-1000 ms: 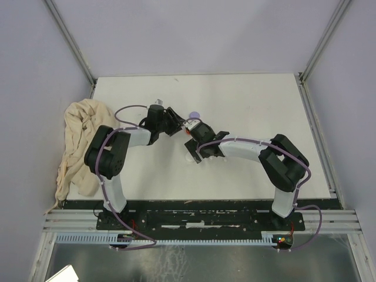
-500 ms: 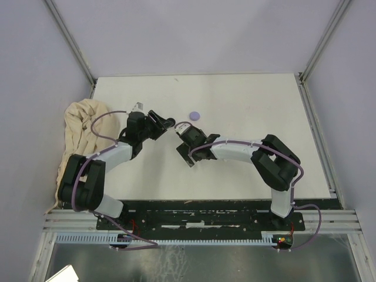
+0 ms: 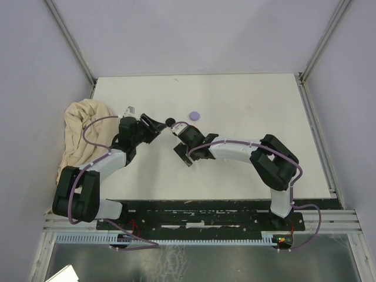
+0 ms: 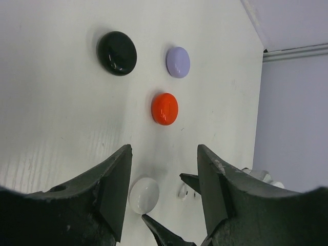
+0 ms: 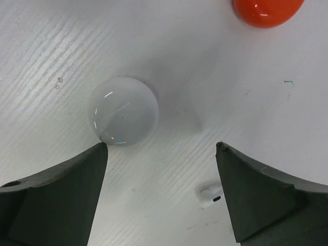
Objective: Insert the wireless bluetooth earbuds into the charging case
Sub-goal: Pick up the charging case at the center of the board.
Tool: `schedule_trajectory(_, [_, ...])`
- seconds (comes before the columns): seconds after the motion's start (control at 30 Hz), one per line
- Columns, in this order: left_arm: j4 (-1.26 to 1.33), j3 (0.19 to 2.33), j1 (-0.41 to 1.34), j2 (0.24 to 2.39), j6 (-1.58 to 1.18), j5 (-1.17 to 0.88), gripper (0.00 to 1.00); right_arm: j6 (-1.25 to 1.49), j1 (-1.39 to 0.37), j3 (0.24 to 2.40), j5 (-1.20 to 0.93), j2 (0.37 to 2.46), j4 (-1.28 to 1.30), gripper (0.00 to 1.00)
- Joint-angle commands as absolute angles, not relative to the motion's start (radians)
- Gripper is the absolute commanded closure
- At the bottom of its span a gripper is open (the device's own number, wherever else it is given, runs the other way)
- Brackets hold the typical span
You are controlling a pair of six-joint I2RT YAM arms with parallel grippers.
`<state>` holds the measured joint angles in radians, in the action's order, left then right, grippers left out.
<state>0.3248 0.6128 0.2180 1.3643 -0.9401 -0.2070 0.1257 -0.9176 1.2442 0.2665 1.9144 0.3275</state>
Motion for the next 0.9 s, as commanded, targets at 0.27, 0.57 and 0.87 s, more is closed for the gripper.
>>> schedule_trajectory(0.27, [0.396, 0.581, 0.172, 1.320, -0.947, -0.287, 0.40, 0.076, -0.915, 1.316, 0.153, 1.956, 0.258, 0.12])
schedule_trajectory(0.57, [0.414, 0.561, 0.149, 1.294, -0.961, -0.332, 0.40, 0.075, -0.885, 1.305, 0.102, 1.966, 0.236, 0.27])
schedule_trajectory(0.87, [0.420, 0.555, 0.142, 1.293, -0.961, -0.373, 0.40, 0.062, -0.871, 1.291, 0.069, 1.968, 0.220, 0.38])
